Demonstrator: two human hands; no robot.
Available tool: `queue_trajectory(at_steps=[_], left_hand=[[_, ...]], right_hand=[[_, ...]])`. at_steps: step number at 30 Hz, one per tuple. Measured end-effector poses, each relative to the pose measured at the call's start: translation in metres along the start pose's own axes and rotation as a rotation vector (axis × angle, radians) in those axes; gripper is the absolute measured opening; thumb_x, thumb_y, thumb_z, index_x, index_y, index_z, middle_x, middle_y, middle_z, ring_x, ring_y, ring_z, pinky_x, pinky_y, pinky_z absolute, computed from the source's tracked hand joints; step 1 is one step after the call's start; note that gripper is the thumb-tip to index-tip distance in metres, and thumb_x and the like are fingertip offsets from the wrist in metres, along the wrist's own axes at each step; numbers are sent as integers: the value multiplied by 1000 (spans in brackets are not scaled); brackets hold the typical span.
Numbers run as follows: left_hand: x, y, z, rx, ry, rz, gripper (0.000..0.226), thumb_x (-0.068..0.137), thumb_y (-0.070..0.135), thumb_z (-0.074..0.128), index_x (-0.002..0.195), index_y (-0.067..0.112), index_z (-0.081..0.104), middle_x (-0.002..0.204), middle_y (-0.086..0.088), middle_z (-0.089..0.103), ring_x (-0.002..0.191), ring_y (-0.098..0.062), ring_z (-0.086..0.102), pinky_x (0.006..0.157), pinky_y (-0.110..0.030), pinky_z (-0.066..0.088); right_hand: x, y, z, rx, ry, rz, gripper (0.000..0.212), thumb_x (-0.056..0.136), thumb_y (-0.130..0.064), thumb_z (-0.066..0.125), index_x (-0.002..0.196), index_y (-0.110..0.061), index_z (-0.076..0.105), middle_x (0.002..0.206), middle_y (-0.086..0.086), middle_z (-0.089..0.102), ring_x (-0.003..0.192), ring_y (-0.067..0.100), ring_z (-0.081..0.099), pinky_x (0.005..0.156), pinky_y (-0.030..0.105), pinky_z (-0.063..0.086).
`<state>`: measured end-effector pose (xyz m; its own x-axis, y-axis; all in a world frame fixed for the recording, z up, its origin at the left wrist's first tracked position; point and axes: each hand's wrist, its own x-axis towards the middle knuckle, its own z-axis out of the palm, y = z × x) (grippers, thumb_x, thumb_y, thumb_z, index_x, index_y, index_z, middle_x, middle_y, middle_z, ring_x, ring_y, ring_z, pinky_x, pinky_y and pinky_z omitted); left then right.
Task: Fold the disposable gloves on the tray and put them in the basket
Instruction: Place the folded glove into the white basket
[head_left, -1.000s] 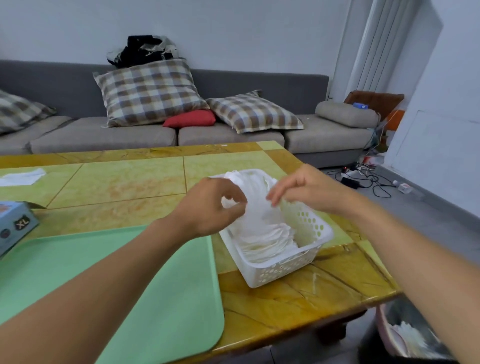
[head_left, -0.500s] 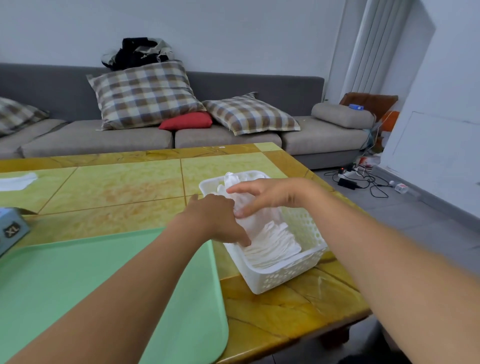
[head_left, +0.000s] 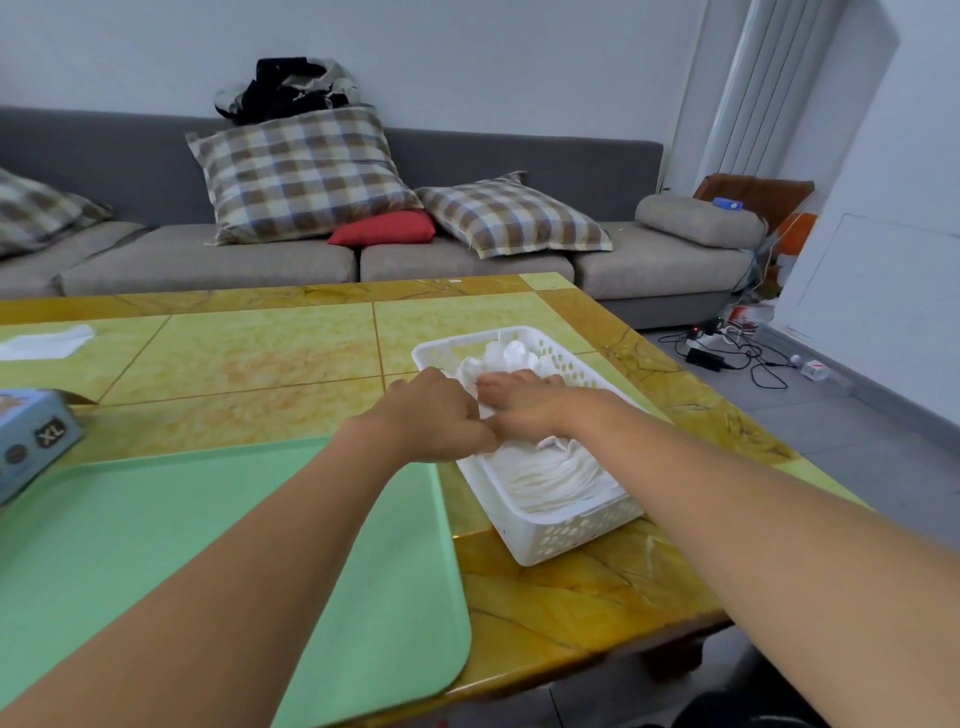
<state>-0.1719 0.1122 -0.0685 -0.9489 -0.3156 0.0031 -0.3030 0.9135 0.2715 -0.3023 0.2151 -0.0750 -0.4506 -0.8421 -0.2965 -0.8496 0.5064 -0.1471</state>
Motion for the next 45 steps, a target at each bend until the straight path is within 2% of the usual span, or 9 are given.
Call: queue_trajectory(at_steps=[8,15,20,23,25,31,35,40,45], left_hand=[[-6,2,-4,48,-58,-56,115,41,98,50,131,27,53,124,7,46,120,-18,39,107,-50,37],[0,15,-10,197,-192,-128,100,52,89,67,129,25,62,130,1,52,126,-22,40,113,-51,33],[7,9,-5,106,-175,-89,73,45,86,64,92,31,60,98,5,54,98,-19,47,94,-44,48],[9,-5,6,-31,-3,-8,33,62,60,54,65,28,59,79,1,57,83,-25,57,69,-35,46],[9,-11,10,-71,38,1,24,67,42,43,59,24,58,73,2,56,84,-27,56,72,-37,48],[-4,-7,11,-181,226,105,58,77,32,35,122,15,69,120,-3,59,112,-25,53,94,-44,48],[-6,-2,5,-27,109,119,53,83,44,29,100,26,76,106,6,68,96,-16,59,99,-43,43],[1,-5,1,36,-32,33,38,93,38,41,62,20,54,77,3,58,78,-9,50,115,-58,22],[-10,0,-3,-28,-70,67,39,98,45,40,126,34,66,135,5,58,133,-21,45,119,-60,15]], right_hand=[[-16,12,-17,64,-216,-72,85,86,-40,73,157,-27,28,155,-4,37,142,19,36,115,42,36],[-14,25,-3,125,20,-87,142,48,-69,84,158,-47,-3,165,-25,-16,153,9,-19,124,52,9],[-4,17,2,-151,-112,-17,137,65,-75,77,159,-39,-15,167,-11,-22,155,21,-18,124,59,5],[0,12,3,-162,-152,3,131,71,-71,76,159,-36,-14,168,-9,-20,156,22,-15,124,59,10],[1,10,2,-167,-182,11,129,74,-68,76,159,-35,-15,168,-8,-18,156,23,-14,124,57,15],[0,9,6,-162,-154,-22,121,82,-63,72,160,-31,-15,169,-4,-16,155,24,-16,125,54,8],[7,24,18,-98,-92,-15,125,79,-64,74,159,-33,-16,167,-6,-22,155,25,-17,125,53,-1],[13,21,18,-123,-107,-9,123,80,-63,73,158,-34,-18,166,-7,-25,155,24,-18,125,53,-1],[4,10,5,-182,-141,7,118,85,-58,71,160,-26,-14,168,-3,-17,156,25,-9,125,51,11]])
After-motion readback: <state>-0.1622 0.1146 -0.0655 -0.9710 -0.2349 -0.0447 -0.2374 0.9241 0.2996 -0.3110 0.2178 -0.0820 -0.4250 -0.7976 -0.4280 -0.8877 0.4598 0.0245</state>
